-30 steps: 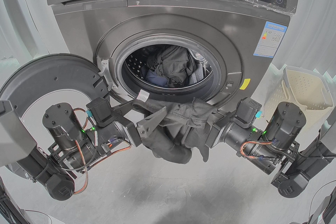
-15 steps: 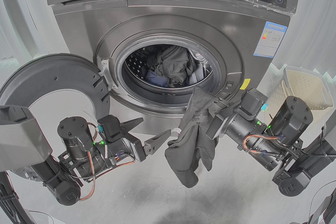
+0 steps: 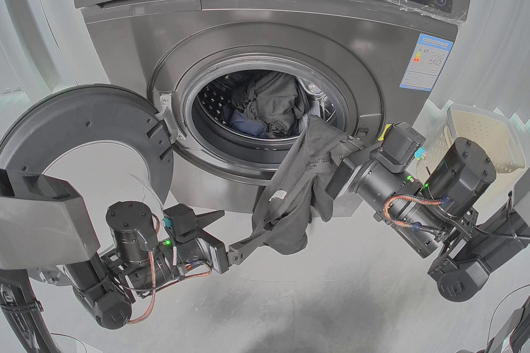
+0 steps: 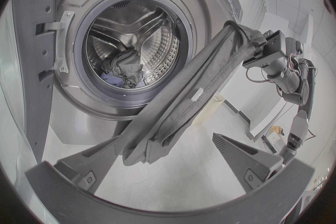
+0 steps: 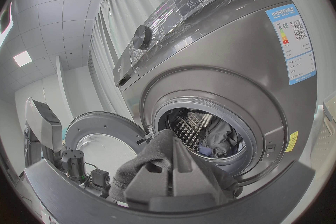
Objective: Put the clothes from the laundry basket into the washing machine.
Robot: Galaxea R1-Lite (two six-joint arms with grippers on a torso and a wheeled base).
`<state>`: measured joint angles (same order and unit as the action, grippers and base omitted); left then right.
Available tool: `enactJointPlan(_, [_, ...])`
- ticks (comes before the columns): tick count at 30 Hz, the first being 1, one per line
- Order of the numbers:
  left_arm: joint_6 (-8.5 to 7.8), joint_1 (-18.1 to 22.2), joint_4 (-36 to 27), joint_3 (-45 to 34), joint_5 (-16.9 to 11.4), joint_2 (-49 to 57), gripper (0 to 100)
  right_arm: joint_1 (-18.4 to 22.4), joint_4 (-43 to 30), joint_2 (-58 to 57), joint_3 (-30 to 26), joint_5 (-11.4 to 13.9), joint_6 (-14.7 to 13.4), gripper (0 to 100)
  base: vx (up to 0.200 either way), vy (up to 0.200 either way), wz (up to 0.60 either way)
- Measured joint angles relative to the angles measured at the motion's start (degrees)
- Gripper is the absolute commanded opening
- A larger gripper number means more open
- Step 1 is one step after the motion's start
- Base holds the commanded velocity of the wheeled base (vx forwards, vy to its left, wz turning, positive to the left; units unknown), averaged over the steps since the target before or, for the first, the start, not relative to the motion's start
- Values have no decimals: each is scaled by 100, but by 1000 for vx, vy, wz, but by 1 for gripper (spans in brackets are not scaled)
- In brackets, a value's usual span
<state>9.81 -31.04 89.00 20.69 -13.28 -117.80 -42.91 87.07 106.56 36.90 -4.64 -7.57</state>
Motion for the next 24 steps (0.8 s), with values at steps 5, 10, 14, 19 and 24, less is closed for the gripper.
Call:
enactJointPlan(5, [-207,54,0,-16,-35,-168,100,-5,-11,-11,46,0,-1,0,0,0,0])
enactJointPlan(10, [-418,138,0,-11,-169,-379,100,-5,-28,-39,133,0,-1,0,0,0,0])
enactJointPlan(14, [-583,141,-2,95,-315,-610,100,-5,-30,-46,185,-2,0,0,0,0,0])
enactJointPlan(19, [-629,127,-2,467,-443,-894,100,-30,-24,-41,207,-2,0,0,0,0,0])
enactJointPlan(24, [-642,116,-2,902,-464,-1184,100,-55,-17,-35,210,-6,0,0,0,0,0])
